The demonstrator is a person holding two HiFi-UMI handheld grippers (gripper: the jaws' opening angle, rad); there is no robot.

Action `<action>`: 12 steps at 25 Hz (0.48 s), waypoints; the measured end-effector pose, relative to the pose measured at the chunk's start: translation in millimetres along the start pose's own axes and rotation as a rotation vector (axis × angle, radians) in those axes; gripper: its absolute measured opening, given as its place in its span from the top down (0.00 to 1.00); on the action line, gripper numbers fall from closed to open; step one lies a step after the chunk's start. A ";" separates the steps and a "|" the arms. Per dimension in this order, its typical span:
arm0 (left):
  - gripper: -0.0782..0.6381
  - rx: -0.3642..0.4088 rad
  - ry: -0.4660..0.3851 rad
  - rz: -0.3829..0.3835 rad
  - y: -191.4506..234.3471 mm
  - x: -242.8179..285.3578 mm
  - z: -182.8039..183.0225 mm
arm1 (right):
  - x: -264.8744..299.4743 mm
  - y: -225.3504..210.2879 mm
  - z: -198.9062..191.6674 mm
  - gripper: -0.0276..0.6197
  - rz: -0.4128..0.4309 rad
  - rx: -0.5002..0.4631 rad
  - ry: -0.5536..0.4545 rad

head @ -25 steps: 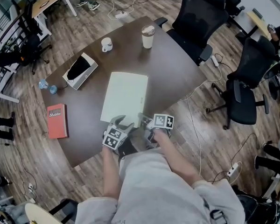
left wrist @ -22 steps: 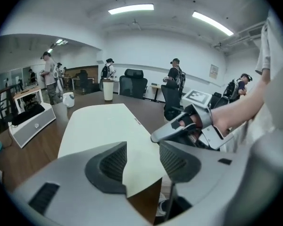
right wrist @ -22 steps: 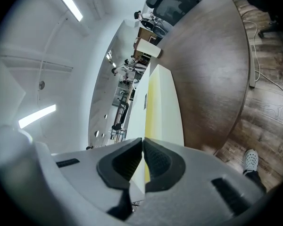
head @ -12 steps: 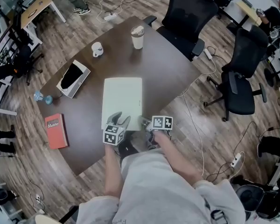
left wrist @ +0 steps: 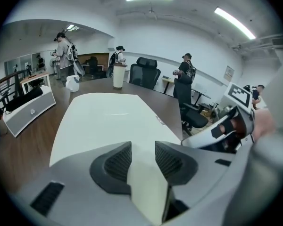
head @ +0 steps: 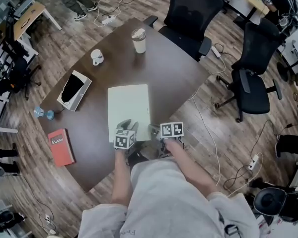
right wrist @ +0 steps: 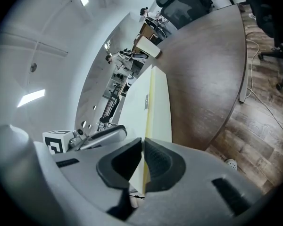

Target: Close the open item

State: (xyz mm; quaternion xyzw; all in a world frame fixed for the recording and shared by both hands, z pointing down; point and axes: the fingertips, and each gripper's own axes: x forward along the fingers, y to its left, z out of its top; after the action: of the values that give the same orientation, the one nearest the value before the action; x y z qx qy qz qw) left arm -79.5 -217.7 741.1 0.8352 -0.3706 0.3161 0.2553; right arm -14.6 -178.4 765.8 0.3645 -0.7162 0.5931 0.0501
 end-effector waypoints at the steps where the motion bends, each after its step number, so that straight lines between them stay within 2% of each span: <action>1: 0.69 0.003 0.005 0.004 0.5 0.5 -1.5 | 0.2 0.1 -1.4 0.93 -0.006 -0.010 0.009; 6: 0.71 0.020 0.018 0.033 2.1 3.9 -2.9 | -1.2 -0.2 -2.0 0.91 -0.043 -0.081 0.048; 9: 0.71 0.032 0.015 0.053 3.3 4.7 -3.9 | -7.1 -9.0 -3.2 0.95 -0.111 -0.164 0.081; 12: 0.72 0.036 0.013 0.064 5.4 4.6 -4.7 | -14.4 -12.5 6.1 0.95 -0.129 -0.232 0.042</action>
State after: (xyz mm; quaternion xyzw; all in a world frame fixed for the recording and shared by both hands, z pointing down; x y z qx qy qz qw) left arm -82.9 -219.9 748.7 0.8254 -0.3897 0.3359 0.2325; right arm 5.4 -177.6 766.9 0.3890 -0.7537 0.5095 0.1450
